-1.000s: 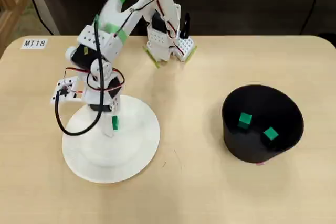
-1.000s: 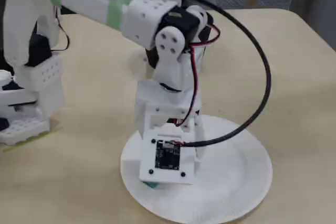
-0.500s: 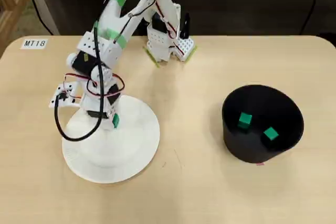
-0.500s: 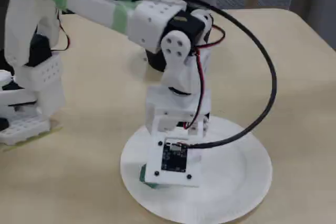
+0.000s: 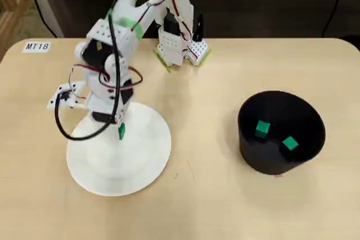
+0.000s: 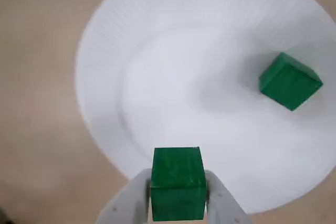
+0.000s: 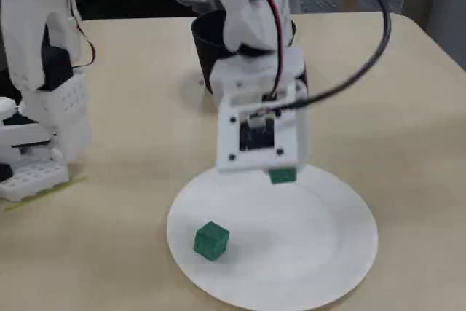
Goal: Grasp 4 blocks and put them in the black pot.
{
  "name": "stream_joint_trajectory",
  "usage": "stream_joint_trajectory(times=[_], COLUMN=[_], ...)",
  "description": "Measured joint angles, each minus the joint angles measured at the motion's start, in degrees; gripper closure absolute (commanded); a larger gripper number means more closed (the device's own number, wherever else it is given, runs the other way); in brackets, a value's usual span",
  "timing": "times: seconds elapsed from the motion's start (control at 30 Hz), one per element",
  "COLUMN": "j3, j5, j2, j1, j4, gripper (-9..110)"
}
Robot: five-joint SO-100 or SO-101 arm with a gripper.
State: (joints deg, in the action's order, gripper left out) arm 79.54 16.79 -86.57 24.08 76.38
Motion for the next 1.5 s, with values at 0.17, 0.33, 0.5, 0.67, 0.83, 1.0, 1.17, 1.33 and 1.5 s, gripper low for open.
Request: stream_joint_trajectory(times=[0.17,0.33,0.5,0.67,0.83,1.0,1.17,1.33,1.5], j3=[0.0,1.85,4.57,8.35,15.73,21.36,25.05,25.22,25.22], j5=[-3.52,-3.34,-1.76,-2.46,-5.89,-8.26,-8.79,-8.79,-8.79], j2=[-11.25,-19.25,-23.73,-24.7,-24.7,-24.7,-23.2,-19.51,-17.84], j1=[-7.82,-22.76,-39.46,-51.68,-59.68,-62.14,-62.31,-60.73,-60.47], j4=[-1.05,-1.05,-1.05,-2.2,-7.65,-14.24,-21.36,-25.05,-27.33], gripper=[104,104,104,104,104,104,104,104,104])
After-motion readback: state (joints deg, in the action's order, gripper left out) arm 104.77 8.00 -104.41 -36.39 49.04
